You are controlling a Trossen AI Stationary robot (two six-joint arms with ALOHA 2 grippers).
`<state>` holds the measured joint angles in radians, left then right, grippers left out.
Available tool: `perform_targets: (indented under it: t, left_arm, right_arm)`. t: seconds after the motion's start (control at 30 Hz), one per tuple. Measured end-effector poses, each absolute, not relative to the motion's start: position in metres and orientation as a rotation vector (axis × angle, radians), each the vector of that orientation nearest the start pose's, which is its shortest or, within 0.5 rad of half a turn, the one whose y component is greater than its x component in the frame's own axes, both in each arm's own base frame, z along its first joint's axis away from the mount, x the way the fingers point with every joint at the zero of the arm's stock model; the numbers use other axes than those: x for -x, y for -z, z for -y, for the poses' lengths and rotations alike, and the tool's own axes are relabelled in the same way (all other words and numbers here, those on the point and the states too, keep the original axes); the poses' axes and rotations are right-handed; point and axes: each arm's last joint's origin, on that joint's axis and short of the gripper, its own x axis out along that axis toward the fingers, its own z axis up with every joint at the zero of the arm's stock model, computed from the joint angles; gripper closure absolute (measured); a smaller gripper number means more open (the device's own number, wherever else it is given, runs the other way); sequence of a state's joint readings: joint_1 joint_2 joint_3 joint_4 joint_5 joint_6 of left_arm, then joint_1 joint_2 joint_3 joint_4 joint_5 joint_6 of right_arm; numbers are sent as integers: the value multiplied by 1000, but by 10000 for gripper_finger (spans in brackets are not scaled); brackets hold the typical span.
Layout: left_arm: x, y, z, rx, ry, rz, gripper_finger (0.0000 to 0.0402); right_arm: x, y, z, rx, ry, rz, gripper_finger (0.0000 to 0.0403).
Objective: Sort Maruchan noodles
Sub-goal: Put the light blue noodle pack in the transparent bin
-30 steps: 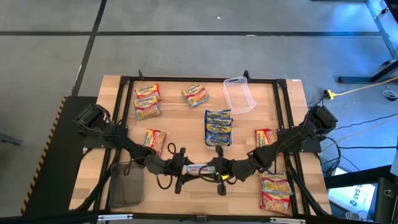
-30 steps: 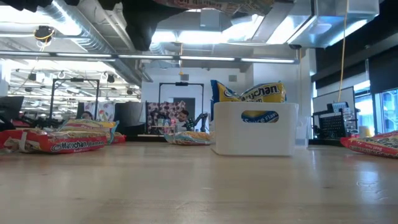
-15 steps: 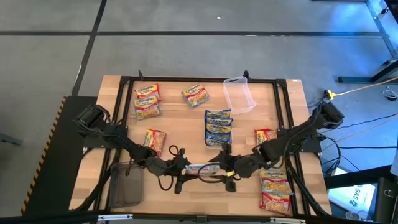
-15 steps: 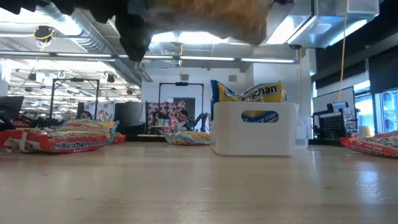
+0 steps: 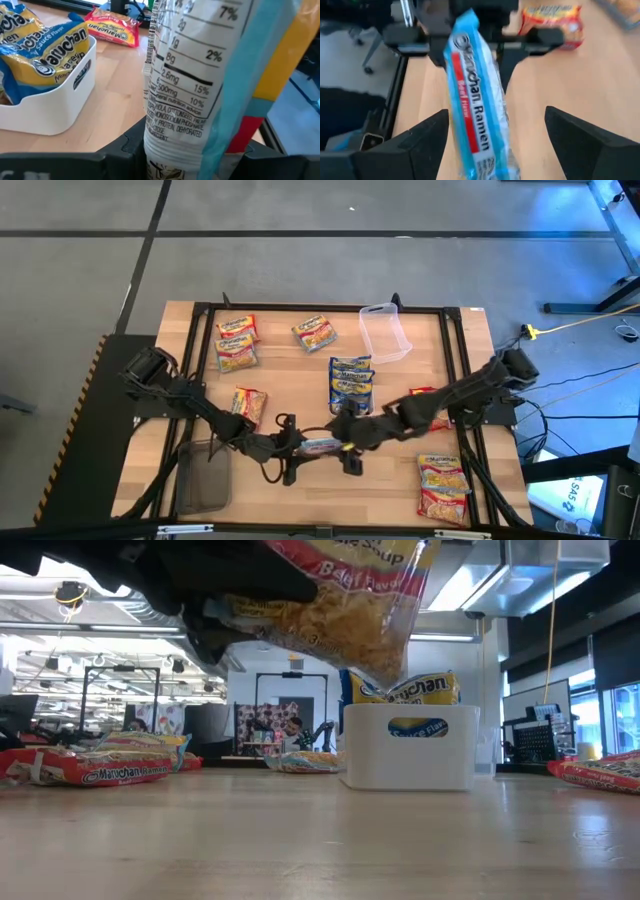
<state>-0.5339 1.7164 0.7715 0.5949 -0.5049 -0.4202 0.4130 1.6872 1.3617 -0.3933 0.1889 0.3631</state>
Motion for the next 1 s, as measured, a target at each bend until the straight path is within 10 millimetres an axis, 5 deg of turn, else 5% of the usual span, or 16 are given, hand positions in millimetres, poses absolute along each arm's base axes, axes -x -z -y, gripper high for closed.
perform_targets:
  t: [0.33, 0.7, 0.83, 1.0]
  left_arm:
    - [-298, -168, 160, 253, -42, -312, 256]
    - [-298, -169, 158, 254, -66, -306, 226]
    - [-297, -170, 158, 270, -62, -313, 208]
    - [-283, -187, 152, 279, -38, -416, 208]
  right_arm:
    - [-365, -254, -136, -154, -123, -801, 115]
    - [-367, -257, -138, -89, -169, -753, 321]
    - [-364, -262, -137, -74, -175, -752, 324]
    - [-340, -292, -127, -58, -138, -753, 318]
